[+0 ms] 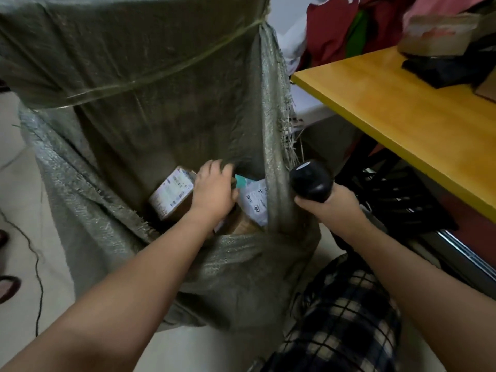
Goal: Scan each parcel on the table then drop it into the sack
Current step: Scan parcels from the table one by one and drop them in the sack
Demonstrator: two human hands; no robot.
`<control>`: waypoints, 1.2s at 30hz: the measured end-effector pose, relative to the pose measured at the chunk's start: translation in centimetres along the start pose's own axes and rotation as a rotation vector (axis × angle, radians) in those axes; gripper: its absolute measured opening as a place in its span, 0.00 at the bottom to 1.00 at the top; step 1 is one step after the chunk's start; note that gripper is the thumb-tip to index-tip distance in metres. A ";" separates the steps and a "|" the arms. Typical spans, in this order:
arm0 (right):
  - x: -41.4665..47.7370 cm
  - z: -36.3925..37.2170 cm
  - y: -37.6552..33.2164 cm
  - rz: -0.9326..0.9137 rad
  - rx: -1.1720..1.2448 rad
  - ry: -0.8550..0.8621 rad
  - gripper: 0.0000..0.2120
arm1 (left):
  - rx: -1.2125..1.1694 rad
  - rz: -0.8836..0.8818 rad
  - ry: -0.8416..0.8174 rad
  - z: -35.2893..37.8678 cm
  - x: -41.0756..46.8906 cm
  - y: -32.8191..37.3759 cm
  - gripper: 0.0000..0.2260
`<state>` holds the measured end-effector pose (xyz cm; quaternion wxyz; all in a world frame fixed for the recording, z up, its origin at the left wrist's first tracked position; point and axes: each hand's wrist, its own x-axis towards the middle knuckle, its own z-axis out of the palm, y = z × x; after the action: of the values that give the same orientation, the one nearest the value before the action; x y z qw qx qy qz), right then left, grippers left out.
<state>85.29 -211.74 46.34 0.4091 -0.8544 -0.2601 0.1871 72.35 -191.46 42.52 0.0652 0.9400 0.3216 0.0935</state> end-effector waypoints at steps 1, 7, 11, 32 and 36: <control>-0.2 -0.8 0.1 0.016 0.046 0.022 0.14 | -0.045 0.042 0.019 -0.7 0.0 1.3 0.26; -3.8 -7.0 0.2 -0.008 0.203 0.221 0.08 | -0.288 0.268 0.080 -5.1 -0.4 10.9 0.24; -7.6 -12.6 1.1 -0.052 0.241 0.361 0.14 | -0.349 0.421 0.058 -6.6 -1.2 17.9 0.24; -27.7 -36.8 13.2 0.094 0.379 1.160 0.08 | -0.404 1.083 -0.109 -7.2 -9.6 53.0 0.24; -27.9 -39.0 14.7 0.122 0.401 1.223 0.08 | -0.407 1.140 -0.095 -7.5 -9.6 58.8 0.27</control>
<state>88.21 -259.70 60.83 0.6235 -0.7271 0.1093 -0.2657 98.11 -243.01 59.32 0.1975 0.9360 -0.2603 0.1311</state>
